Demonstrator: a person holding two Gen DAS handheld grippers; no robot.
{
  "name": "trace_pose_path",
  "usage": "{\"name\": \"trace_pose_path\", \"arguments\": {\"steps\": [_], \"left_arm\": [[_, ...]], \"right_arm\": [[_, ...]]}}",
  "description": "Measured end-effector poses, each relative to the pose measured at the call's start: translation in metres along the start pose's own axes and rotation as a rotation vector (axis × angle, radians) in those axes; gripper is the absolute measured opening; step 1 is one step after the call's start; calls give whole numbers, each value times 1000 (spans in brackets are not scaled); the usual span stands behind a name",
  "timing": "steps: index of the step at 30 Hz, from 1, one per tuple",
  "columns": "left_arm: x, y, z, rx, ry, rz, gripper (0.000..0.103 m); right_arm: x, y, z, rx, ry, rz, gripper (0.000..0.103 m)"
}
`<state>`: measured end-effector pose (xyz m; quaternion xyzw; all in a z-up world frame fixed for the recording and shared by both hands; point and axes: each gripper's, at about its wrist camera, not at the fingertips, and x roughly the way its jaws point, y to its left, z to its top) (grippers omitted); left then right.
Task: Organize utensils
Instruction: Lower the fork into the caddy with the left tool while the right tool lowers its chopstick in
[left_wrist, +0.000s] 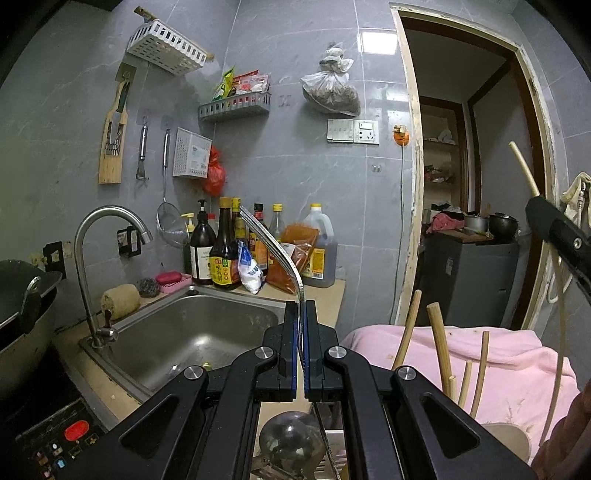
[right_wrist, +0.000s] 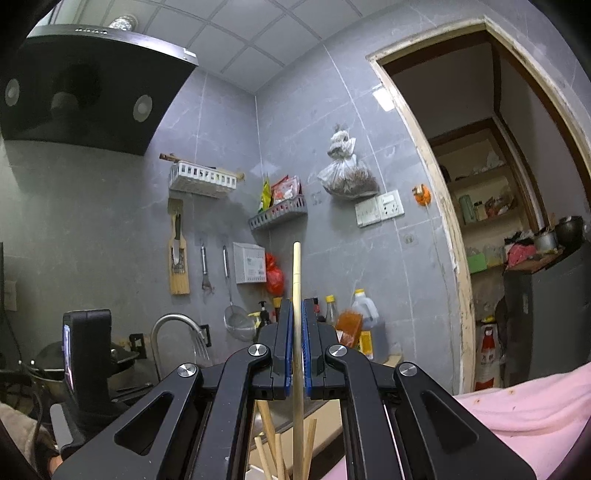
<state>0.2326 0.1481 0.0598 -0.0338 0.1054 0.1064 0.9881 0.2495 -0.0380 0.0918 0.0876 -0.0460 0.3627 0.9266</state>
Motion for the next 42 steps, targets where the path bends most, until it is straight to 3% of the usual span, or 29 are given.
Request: {"name": "trace_pose_path", "arguments": {"steps": [5, 12, 21, 34, 42], "left_arm": [[0, 1, 1, -6, 5, 1, 1], [0, 6, -1, -21, 15, -4, 1], [-2, 11, -1, -35, 19, -8, 1], [-2, 14, -3, -47, 24, -10, 1], [-3, 12, -5, -39, 23, -18, 1]], "right_arm": [[4, -6, -2, 53, 28, 17, 3], [8, -4, 5, 32, 32, 19, 3], [13, -12, -3, 54, 98, 17, 3], [12, -9, 0, 73, 72, 49, 3], [15, -3, -15, 30, 112, 40, 3]]}}
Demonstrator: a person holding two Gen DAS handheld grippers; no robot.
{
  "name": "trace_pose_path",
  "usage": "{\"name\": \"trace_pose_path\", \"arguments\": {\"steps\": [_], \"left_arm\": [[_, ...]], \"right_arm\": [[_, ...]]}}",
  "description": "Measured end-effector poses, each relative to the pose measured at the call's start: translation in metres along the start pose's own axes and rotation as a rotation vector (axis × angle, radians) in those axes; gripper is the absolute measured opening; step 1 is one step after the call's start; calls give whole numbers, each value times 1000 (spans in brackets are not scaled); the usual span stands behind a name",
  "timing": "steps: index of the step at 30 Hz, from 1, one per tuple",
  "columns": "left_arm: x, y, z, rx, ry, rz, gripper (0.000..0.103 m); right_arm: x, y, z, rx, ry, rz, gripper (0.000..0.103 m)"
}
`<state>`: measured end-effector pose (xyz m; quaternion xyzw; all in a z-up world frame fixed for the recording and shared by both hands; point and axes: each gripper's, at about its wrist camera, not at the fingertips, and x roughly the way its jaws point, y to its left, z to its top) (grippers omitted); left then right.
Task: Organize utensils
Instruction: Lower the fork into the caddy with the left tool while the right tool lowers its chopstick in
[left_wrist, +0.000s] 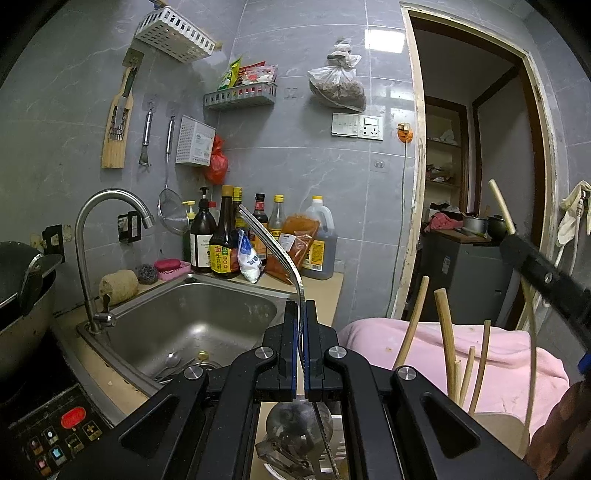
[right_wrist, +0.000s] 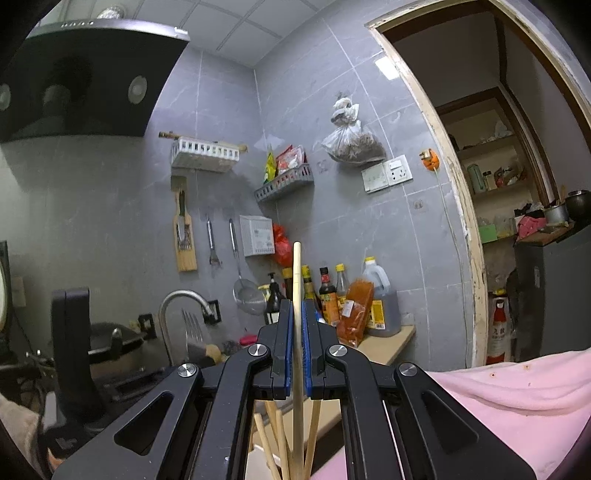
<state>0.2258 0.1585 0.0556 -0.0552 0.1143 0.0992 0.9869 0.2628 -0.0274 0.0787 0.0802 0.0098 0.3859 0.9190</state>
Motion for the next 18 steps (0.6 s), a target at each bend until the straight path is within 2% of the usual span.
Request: {"name": "trace_pose_path", "arguments": {"steps": [6, 13, 18], "left_arm": [[0, -2, -1, 10, 9, -15, 1], [-3, 0, -4, 0, 83, -105, 1], [-15, -4, -5, 30, 129, -152, 3]], "right_arm": [[-2, 0, -11, -16, 35, 2, 3], [-18, 4, -26, -93, 90, -20, 3], [-32, 13, -33, -172, 115, -60, 6]]}}
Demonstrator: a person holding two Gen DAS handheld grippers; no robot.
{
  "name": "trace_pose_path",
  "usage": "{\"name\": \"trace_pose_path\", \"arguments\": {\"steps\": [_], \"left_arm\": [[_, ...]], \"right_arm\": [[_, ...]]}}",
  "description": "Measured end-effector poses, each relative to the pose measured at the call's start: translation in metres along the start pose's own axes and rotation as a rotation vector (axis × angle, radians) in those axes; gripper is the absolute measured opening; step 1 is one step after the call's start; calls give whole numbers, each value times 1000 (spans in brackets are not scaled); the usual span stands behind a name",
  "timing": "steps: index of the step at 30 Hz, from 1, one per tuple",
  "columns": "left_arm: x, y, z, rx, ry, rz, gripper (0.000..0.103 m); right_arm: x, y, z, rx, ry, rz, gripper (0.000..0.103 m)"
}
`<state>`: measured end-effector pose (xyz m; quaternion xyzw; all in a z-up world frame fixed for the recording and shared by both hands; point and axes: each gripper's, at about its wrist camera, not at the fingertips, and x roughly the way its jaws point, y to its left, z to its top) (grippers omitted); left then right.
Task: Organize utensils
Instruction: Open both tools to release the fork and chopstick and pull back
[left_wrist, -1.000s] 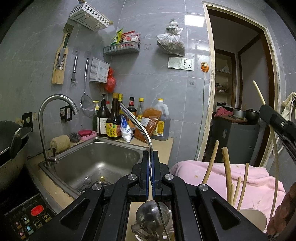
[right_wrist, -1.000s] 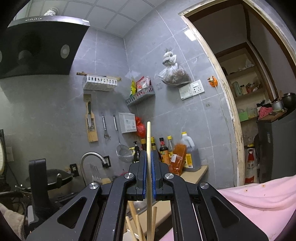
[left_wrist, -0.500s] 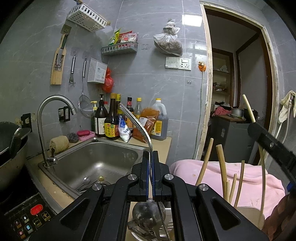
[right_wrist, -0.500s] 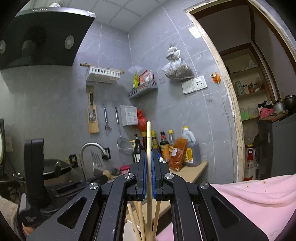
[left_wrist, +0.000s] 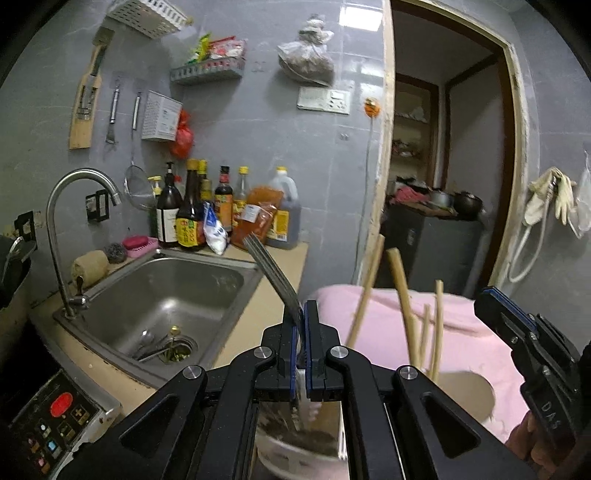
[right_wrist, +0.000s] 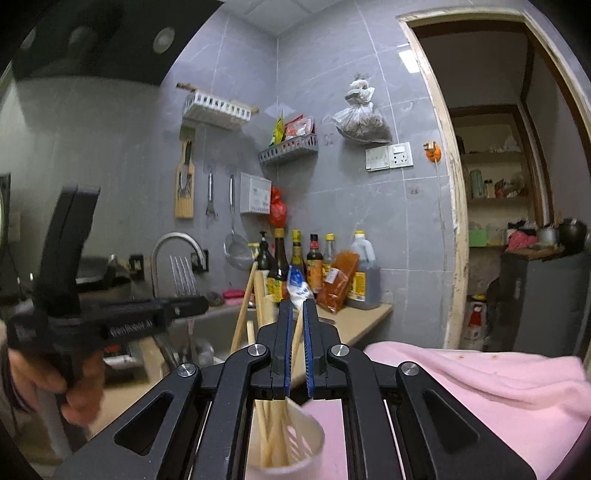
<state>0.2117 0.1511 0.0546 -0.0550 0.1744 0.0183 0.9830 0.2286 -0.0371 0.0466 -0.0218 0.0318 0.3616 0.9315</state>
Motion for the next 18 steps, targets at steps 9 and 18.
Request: {"name": "trace_pose_path", "arguments": {"steps": [9, 18], "left_arm": [[-43, -14, 4, -23, -70, -9, 37], [-96, -58, 17, 0, -150, -58, 70]], "right_arm": [[-42, 5, 7, -27, -35, -91, 25], [-110, -12, 23, 49, -78, -184, 56]]}}
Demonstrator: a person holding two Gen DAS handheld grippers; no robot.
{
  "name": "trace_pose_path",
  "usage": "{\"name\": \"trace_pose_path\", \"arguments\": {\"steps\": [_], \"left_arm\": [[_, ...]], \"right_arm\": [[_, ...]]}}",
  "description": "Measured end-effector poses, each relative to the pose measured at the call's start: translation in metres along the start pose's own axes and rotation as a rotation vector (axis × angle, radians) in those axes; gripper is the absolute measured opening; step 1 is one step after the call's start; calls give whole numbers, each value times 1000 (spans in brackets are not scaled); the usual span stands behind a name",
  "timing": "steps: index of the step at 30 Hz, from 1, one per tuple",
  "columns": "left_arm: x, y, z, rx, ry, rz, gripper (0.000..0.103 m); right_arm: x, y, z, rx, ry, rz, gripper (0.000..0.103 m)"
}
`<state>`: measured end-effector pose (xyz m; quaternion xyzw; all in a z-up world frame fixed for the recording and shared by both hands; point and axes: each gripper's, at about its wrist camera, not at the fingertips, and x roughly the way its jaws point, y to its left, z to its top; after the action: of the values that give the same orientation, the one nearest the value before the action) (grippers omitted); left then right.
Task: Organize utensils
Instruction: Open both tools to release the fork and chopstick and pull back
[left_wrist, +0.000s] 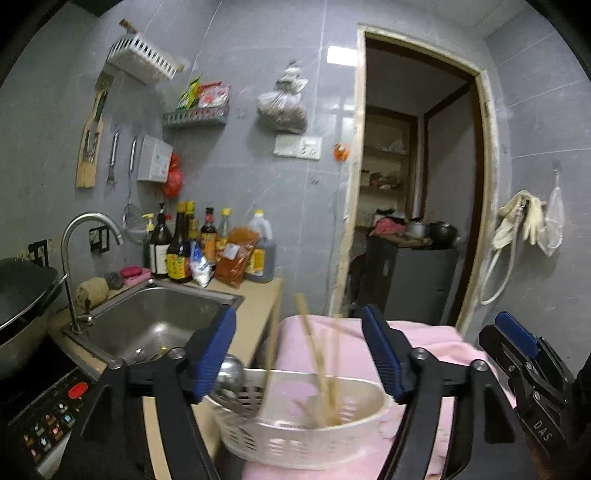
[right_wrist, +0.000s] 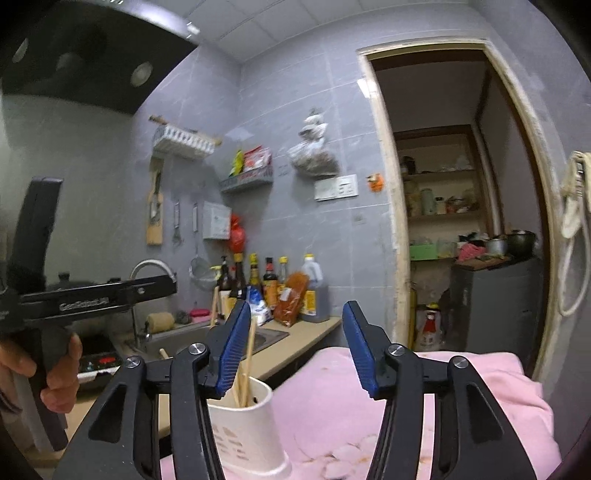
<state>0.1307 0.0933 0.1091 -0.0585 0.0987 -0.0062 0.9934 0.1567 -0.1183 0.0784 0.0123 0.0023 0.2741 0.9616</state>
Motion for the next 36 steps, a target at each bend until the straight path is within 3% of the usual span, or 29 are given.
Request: {"name": "trace_pose_path", "arguments": {"steps": [3, 6, 9, 14, 23, 31, 36], "left_arm": [[-16, -23, -1, 16, -22, -24, 79], [-31, -42, -10, 12, -23, -16, 86], [-40, -55, -25, -22, 27, -38, 87], [-53, -65, -46, -56, 43, -48, 88], [-84, -63, -88, -90, 32, -17, 89], [-87, -57, -104, -83, 46, -3, 89], [-91, -55, -103, -75, 15, 0, 89]], "right_arm": [[-29, -13, 10, 30, -8, -33, 74], [-57, -22, 18, 33, -21, -63, 79], [-86, -27, 24, 18, -17, -101, 86], [-122, -33, 20, -15, 20, -152, 101], [-168, -38, 2, 47, 105, -231, 103], [-170, -30, -27, 96, 173, -246, 103], [-188, -32, -11, 112, 163, -261, 103]]}}
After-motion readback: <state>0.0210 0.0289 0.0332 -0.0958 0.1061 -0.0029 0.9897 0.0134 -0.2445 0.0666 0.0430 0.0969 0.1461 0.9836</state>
